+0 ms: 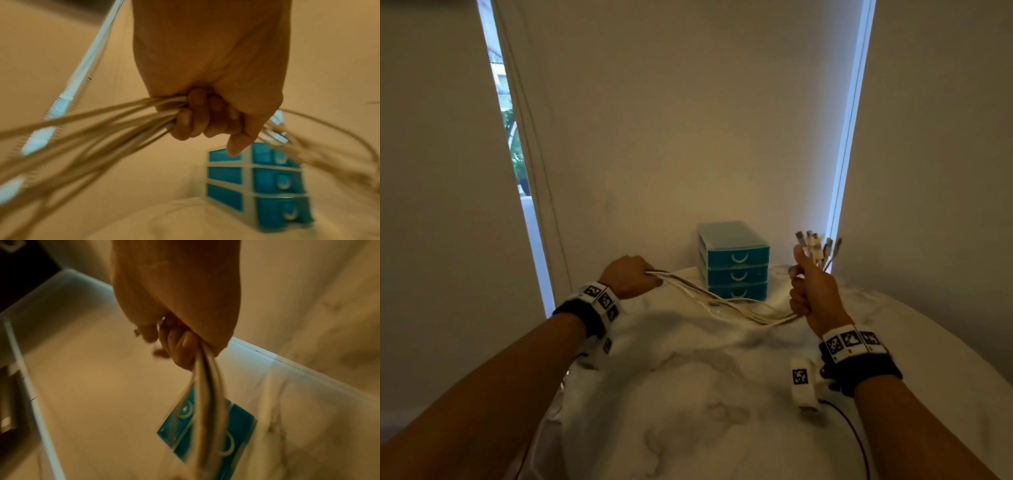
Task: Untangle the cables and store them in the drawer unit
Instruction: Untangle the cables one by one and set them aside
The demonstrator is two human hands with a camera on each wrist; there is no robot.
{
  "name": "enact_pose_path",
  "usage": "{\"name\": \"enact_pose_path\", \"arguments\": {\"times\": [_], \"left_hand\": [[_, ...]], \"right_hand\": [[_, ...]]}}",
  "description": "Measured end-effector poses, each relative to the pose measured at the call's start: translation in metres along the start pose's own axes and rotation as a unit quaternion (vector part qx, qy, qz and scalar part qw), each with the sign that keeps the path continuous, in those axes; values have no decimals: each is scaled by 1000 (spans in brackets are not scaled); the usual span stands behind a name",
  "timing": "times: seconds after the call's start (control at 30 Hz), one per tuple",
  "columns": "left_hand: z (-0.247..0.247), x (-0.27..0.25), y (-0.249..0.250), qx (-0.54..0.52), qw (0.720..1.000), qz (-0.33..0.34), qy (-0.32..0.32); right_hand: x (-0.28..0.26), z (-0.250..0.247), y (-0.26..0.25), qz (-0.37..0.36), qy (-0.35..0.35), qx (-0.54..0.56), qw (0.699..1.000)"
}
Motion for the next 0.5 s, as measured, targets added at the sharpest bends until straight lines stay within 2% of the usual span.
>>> {"name": "enact_pose_path", "arguments": {"times": [0.1, 0.17, 0.3, 0.4, 0.5], "left_hand": [[25, 9, 48, -3, 999, 31, -26], [39, 8, 79, -3, 998, 53, -42], [30, 8, 121, -52, 991, 118, -25], [18, 1, 143, -57, 982, 181, -13], [11, -2, 150, -128, 971, 203, -13]], "right_hand": [[-13, 29, -4, -39, -60, -195, 978], [-26, 51, 1, -52, -111, -271, 955], [-45, 85, 27, -32, -241, -309, 919], [-45, 85, 31, -30, -248, -305, 919], [-42, 73, 24, 0, -258, -296, 920]]}}
Point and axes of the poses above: each hand's wrist, its own x-axis towards the middle knuckle, its own z-axis out of the palm, y = z × x, the point moved 8 cm from there along x, towards the middle knuckle, and after that the axes turned 5 degrees about x, right-handed, at the moved point
